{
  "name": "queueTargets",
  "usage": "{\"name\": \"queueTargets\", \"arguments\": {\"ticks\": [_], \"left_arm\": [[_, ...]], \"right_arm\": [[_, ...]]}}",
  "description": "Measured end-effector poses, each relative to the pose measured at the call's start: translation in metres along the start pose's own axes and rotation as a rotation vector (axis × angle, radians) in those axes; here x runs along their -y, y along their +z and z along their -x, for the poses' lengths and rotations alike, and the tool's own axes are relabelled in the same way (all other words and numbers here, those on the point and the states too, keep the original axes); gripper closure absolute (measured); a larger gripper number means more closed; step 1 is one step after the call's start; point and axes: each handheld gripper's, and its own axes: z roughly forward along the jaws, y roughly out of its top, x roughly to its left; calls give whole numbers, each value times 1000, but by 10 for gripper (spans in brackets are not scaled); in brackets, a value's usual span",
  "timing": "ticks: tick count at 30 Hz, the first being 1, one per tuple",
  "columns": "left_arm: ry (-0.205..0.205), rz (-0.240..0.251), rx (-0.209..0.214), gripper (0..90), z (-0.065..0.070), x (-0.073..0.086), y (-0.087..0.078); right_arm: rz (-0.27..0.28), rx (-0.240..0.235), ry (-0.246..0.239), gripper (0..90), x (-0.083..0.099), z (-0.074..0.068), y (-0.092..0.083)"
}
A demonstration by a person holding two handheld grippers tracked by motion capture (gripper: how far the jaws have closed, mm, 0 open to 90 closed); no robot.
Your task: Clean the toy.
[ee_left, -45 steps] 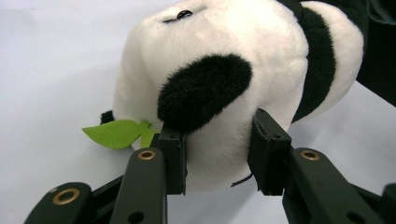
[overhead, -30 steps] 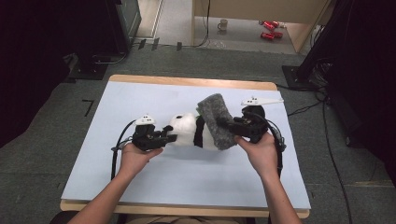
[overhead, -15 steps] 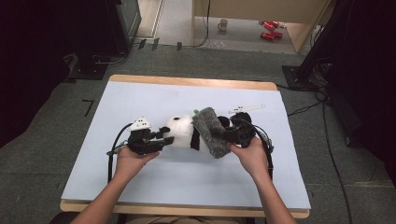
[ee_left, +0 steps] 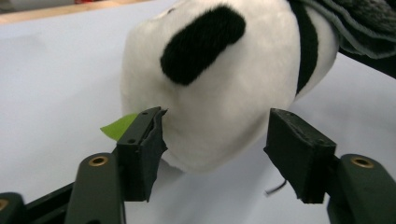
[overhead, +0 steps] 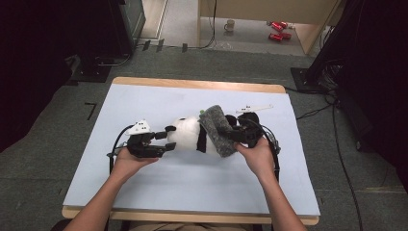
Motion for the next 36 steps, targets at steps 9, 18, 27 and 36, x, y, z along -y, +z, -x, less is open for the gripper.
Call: {"name": "queueTargets", "arguments": {"ticks": [9,18,27,36], "left_arm": [[40,19,19,287,-18,-2,9],[53,22,32,219,-23,-6,27],[0,81,-22,426,-19,-2,44],[-26,23,-36,566,-6,-8,33]], "right_arm": [[21,2,20,778,-9,11,3],[31,2,21,772,-15,17,7],[75,50,46,776,-20,20,9],[140,-15,34,792,-33,-16,-2]]}}
